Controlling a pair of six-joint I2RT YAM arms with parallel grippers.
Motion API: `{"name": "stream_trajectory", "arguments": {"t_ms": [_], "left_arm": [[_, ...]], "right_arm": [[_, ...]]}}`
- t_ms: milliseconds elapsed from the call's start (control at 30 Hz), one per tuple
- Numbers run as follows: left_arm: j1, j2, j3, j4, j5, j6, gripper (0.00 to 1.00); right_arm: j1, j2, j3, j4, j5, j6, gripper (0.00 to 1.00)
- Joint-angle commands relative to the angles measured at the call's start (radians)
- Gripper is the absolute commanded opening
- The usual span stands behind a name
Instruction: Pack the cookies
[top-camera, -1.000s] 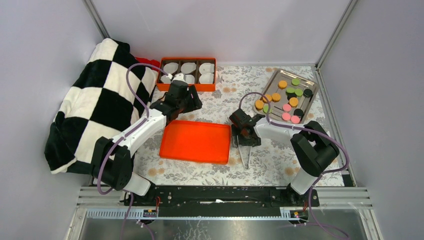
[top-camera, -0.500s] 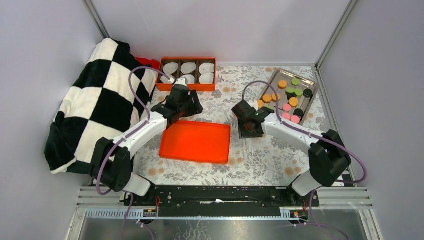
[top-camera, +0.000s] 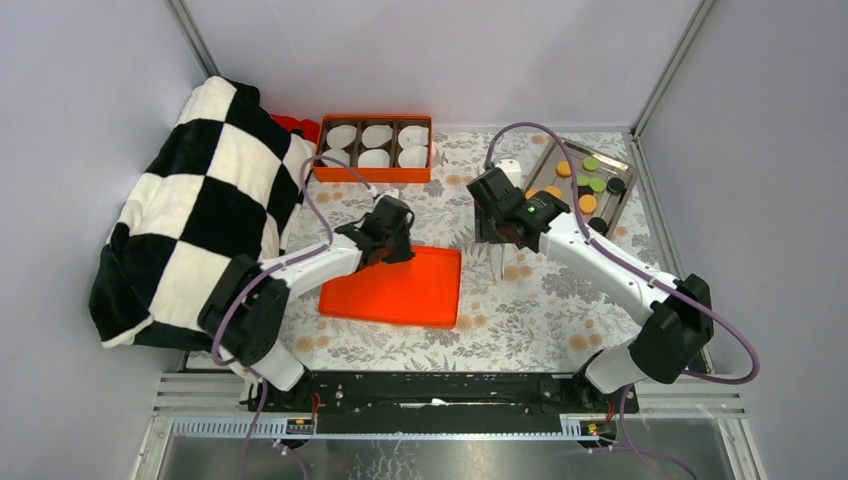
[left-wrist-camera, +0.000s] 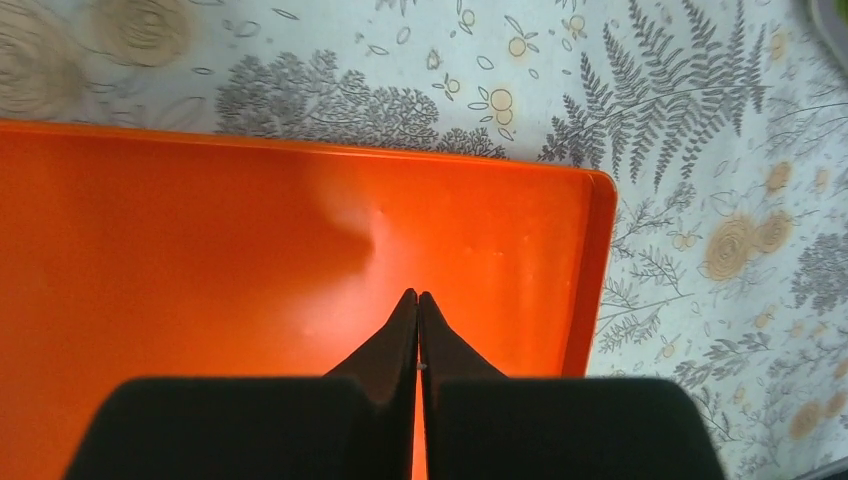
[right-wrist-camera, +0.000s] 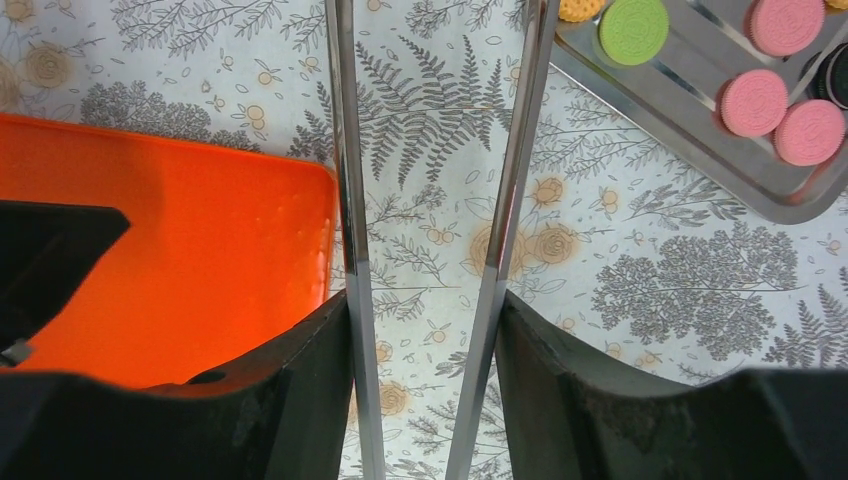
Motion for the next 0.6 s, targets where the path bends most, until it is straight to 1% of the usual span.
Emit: {"name": "stream_trajectory", "arguments": {"t_ms": [0, 133, 333, 500, 567], "left_arm": [[-0.039, 0.113, 0.065, 0.040, -0.013, -0.043, 0.01], [-0.084, 0.224, 0.118, 0.061, 0.006, -0.050, 0.00], [-0.192, 0.337, 0.188, 0.072, 0.032, -0.073, 0.00], [-0.293, 0.405, 0.260, 0.075, 0.063, -0.077, 0.00], [-0.325, 0.436, 0.298, 0.074, 0.103, -0.075, 0.00]], "right_arm": [[0.005, -0.063, 0.047, -0.018, 0.061, -0.024, 0.56], [0.005, -0.099, 0.045, -0.031, 0.085, -0.029, 0.56], [0.005, -0.151, 0.069, -0.047, 0.125, -0.031, 0.56], [0.003, -0.199, 0.143, -0.055, 0.191, -0.063, 0.56], [0.004, -0.219, 0.171, -0.045, 0.204, -0.079, 0.56]]}}
